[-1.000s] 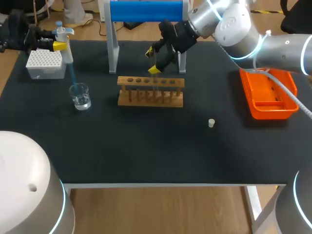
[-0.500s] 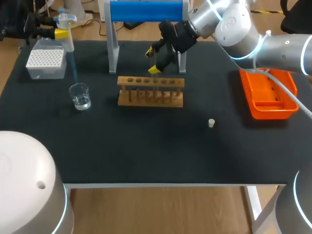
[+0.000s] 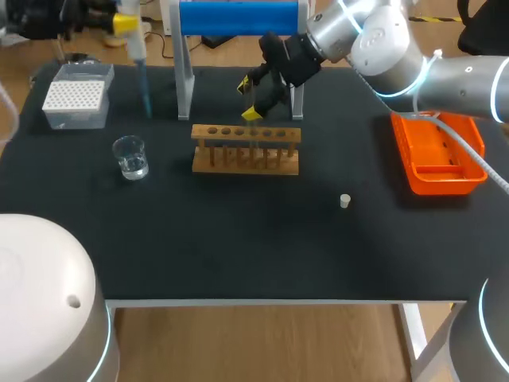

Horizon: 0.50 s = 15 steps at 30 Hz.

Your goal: Invert the test tube, pick up the pipette, mount the tip to pipette, aspirate from beaker and dispense into the tube, eject the tip, return the pipette, and cap with the stopper.

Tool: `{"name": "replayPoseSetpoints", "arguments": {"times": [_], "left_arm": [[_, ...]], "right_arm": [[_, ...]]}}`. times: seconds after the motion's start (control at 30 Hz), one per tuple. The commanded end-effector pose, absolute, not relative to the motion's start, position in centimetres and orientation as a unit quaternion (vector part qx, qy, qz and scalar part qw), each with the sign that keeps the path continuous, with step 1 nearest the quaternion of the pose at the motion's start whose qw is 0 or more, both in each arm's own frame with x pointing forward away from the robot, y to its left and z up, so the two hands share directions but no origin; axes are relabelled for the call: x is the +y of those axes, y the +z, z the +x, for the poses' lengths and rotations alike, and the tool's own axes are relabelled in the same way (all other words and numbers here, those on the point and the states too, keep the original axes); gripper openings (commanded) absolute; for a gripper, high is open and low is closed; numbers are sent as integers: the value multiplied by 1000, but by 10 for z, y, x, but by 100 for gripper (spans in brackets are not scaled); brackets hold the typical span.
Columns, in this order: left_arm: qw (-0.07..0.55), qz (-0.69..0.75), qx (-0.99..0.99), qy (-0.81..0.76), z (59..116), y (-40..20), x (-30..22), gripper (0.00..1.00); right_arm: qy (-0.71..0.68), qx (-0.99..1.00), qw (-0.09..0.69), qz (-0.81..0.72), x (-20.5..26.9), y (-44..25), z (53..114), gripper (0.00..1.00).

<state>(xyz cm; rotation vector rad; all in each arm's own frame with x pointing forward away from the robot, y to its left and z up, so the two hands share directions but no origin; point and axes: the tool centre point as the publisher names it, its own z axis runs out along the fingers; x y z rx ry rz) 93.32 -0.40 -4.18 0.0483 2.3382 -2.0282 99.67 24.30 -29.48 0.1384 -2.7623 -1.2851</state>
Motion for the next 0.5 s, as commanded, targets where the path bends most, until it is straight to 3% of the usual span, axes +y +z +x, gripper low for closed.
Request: {"name": "replayPoseSetpoints", "arguments": {"times": [0.03,0.5], "left_arm": [[10,24,764,-645,945,-17,-36,0],[-33,68,760,-646,970,29,-123,0]], "right_arm": [[-419,-906,47,45,242,-293,997,100],[-419,-906,47,45,242,-293,997,100]]}}
